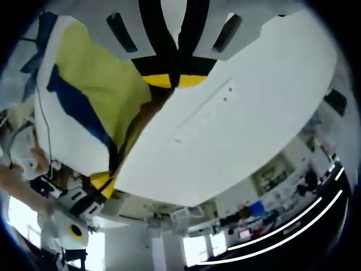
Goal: Fold the garment on the visible template until the final outline fits inside the template.
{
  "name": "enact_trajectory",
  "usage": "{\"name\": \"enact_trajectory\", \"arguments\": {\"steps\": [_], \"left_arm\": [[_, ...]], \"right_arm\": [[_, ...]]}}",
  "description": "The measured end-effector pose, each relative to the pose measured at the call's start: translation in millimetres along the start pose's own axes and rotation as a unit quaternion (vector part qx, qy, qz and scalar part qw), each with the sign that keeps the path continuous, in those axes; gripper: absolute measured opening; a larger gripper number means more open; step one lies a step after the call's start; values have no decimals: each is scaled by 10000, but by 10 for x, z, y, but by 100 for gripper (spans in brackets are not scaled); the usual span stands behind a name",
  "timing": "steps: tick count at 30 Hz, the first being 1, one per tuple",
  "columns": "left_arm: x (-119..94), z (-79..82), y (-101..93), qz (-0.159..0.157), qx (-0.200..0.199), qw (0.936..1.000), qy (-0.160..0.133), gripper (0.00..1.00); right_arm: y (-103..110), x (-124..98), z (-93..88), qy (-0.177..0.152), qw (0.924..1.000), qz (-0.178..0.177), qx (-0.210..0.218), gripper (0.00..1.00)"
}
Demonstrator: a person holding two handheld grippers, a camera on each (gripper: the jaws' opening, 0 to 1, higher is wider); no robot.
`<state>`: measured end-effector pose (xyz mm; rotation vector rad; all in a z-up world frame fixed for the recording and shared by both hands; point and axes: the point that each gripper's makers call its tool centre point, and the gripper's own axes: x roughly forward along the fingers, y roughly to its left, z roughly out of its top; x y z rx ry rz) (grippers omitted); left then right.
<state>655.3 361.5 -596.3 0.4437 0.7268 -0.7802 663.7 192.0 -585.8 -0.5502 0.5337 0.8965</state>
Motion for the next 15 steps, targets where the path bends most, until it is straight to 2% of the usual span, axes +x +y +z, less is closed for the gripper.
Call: {"name": "enact_trajectory", "arguments": {"steps": [4,15], "left_arm": [[113,-11,91,36,-44,10000,2,0],[322,-122,190,60,-198,9998,30,0]], "right_arm": [[41,52,-48,16,10000,-12,68,3],[-37,308,-227,114,9996,-34,245,3]]}}
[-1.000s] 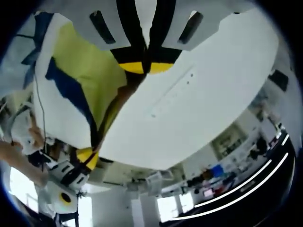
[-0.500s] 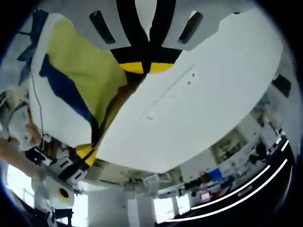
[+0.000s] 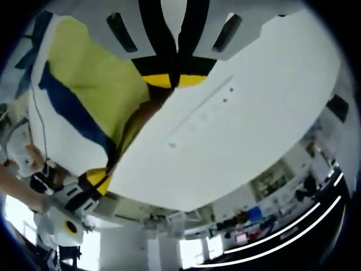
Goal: Fold the garment on the visible template until the final outline fits inside the template.
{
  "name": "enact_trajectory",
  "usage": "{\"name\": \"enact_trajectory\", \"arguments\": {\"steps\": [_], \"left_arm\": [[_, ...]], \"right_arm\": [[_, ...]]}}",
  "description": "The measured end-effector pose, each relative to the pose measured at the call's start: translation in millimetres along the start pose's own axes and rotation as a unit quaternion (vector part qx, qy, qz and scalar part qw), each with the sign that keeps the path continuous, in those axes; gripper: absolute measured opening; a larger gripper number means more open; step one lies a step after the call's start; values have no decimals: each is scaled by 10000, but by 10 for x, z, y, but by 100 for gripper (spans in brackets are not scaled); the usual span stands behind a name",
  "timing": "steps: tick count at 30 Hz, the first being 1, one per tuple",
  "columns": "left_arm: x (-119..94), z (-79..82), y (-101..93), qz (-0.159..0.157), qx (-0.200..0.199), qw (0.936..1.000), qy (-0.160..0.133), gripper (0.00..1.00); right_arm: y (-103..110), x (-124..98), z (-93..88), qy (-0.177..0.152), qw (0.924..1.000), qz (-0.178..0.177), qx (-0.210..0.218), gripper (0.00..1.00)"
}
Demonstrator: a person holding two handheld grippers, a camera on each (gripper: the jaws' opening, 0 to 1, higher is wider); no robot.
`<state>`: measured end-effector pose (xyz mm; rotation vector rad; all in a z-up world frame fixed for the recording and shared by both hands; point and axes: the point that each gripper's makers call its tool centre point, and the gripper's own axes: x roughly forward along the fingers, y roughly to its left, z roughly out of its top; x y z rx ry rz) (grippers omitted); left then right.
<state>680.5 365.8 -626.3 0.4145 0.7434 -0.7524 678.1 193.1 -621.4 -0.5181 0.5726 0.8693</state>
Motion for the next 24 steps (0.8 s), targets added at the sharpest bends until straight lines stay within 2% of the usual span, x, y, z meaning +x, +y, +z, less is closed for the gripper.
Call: {"name": "enact_trajectory", "arguments": {"steps": [3,9,14,24], "left_arm": [[76,-20,41,60,-84,9999,-50,0],[208,-115,69,74,-249,9997,-33,0],[394,-157,165,186,-236,9995,1,0],[692,-290,193,188,-348,9991,146,0]], "right_arm": [[-34,71,-35,9,10000,-27,69,3],[-102,257,-153,-24,9989,7,471,3],[-185,422,-224,23,9984,-27,556,3],[-206,675,-456,224,9974,-78,673,3]]}}
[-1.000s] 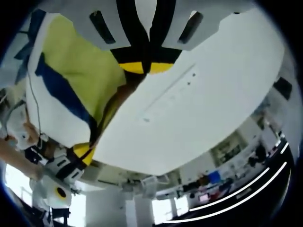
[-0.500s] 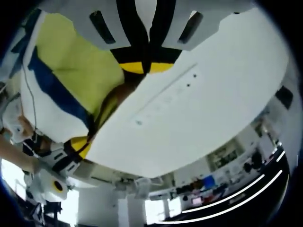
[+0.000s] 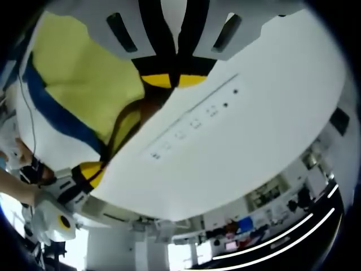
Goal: Fold the garment on the visible template until the final outline fits inside the template.
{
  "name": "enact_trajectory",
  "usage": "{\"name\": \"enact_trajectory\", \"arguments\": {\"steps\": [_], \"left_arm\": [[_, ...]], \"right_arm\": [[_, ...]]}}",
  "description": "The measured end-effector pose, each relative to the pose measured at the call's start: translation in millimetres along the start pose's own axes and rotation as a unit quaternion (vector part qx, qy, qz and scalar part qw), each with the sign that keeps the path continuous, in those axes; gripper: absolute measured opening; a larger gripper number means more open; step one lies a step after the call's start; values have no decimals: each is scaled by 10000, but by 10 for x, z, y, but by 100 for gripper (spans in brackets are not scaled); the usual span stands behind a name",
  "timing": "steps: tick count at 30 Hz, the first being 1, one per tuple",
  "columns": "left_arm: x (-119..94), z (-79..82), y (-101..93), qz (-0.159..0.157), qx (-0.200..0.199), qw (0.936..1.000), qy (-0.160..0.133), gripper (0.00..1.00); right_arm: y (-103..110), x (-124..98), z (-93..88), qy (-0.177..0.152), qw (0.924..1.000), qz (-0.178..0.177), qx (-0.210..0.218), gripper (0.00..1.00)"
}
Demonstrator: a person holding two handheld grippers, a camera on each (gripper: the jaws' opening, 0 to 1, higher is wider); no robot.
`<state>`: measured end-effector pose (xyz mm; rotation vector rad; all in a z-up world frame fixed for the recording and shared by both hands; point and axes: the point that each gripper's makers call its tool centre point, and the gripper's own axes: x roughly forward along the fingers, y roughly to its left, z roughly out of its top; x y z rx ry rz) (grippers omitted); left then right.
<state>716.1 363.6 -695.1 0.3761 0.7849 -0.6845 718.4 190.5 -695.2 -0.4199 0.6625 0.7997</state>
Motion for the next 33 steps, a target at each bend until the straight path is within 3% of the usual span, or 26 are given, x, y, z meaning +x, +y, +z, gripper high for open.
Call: {"name": "enact_trajectory", "arguments": {"steps": [10,19,33], "left_arm": [[160,-113,-40,-35,6,9999,165,0],[354,-206,63,-68,-64,9995,312,0],[507,-299,134,-15,-53,9988,481,0]], "right_arm": [[-40,229,-146,132,9997,40,180,3],[-150,448,-193,233,9995,21,216,3],[-122,540,-317,284,9992,55,288,3]]}}
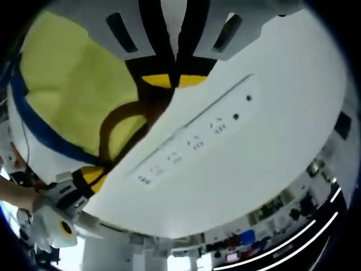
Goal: Fold the garment on the visible template until the final outline fits inside the template.
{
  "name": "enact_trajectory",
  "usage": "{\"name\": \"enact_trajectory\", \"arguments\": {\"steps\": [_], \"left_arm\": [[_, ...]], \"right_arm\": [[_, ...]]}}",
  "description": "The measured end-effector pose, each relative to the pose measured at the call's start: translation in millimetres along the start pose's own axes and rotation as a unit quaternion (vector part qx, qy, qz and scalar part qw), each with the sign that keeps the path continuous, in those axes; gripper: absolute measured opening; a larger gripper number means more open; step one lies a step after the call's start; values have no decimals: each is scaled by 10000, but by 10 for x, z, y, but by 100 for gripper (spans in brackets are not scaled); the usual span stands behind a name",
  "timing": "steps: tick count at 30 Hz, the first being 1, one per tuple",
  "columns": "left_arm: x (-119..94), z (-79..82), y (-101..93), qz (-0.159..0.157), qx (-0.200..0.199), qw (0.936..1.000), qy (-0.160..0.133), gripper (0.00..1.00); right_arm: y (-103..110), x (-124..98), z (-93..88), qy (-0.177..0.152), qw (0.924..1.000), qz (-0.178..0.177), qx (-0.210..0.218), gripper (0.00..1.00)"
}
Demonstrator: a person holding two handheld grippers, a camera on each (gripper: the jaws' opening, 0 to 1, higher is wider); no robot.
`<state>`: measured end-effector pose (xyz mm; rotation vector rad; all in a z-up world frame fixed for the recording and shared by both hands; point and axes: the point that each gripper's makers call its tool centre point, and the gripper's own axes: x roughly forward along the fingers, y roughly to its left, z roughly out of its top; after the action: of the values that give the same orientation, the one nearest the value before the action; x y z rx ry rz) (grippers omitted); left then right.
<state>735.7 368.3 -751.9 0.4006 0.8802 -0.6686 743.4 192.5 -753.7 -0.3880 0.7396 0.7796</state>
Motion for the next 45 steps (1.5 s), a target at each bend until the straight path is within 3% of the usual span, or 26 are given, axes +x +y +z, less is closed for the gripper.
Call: {"name": "enact_trajectory", "arguments": {"steps": [9,15,25,29,41,45], "left_arm": [[62,-31,20,84,-40,10000,9,0],[53,-8,70,197,40,9998,-61,6],[-142,156,36,298,211,9990,-255,16],[-208,183,-47,171,158,9992,-337,13],[-416,325,-116,194,354,9977,-542,32],[-532,330,-176,163,424,9973,-570,34]], "right_arm": [[-12,40,-45,-35,10000,-13,25,3],[6,-21,-19,-75,10000,-49,3,5],[68,-145,101,-139,9998,-41,-161,12],[66,-160,131,-88,9996,-21,-281,16],[95,-268,199,-116,9994,9,-330,32],[165,-368,201,-138,9992,15,-380,39]]}}
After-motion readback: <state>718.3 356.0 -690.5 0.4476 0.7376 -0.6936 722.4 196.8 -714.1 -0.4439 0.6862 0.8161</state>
